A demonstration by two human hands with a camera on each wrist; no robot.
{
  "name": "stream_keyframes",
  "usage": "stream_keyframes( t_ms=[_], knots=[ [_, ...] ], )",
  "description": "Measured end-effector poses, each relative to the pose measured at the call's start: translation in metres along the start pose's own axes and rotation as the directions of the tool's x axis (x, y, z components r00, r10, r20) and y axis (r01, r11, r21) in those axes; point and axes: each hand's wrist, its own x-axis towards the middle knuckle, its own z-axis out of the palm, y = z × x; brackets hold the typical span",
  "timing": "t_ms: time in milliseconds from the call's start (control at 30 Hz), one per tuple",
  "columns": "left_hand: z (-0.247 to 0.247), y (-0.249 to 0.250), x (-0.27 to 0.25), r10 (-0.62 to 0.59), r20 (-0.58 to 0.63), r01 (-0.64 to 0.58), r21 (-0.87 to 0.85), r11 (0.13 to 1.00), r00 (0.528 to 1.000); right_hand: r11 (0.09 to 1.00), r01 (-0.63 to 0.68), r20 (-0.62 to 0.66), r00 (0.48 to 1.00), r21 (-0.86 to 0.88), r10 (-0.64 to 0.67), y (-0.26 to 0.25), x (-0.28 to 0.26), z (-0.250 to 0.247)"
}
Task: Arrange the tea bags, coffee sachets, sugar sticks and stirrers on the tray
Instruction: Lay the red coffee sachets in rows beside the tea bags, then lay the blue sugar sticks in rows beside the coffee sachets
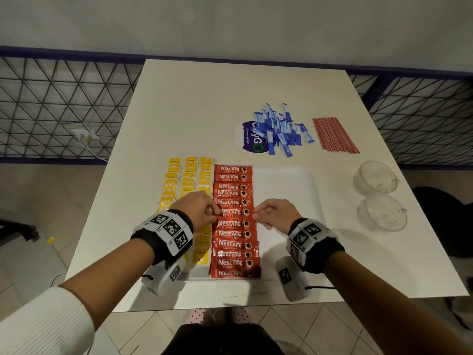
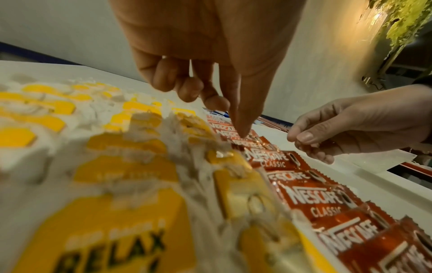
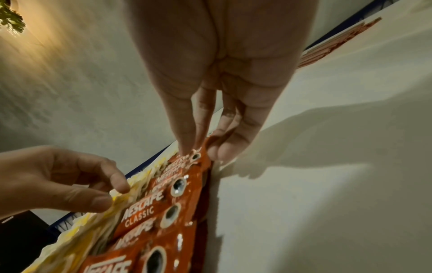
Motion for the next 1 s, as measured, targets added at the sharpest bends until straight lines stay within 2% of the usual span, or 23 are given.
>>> stream_keyframes(
  t_ms=[167, 433, 533, 667, 833, 1000],
  knots=[
    [-0.024, 0.005, -0.001, 0.011, 0.009, -0.011, 0.000, 1.000, 1.000, 1.000, 0.011, -0.100, 0.995, -0.016, -0.013, -0.021, -0.002, -0.020],
    [-0.076, 0.025, 0.014, 0.137, -0.043, -0.141, -0.108, 0.984, 0.990, 0.998, 0.066, -0.306, 0.950, 0.000, -0.063, -0.060, -0.004, -0.065],
    [-0.079, 0.031, 0.022, 0.152, -0.019, -0.153, -0.141, 0.978, 0.988, 0.999, 0.037, -0.322, 0.946, -0.010, -0.038, -0.061, -0.001, -0.076],
    [-0.080, 0.042, 0.037, 0.155, 0.047, -0.147, -0.138, 0.979, 0.987, 0.996, -0.086, -0.338, 0.936, 0.035, 0.093, -0.051, 0.018, -0.092],
    [-0.083, 0.061, 0.072, 0.097, 0.081, -0.078, -0.216, 0.973, 0.992, 0.979, -0.188, -0.315, 0.936, -0.080, 0.154, -0.047, 0.060, -0.125],
    [-0.080, 0.082, 0.117, 0.013, 0.078, 0.015, -0.348, 0.937, 0.997, 0.977, -0.208, -0.260, 0.947, -0.044, 0.190, -0.043, 0.112, -0.153]
  ],
)
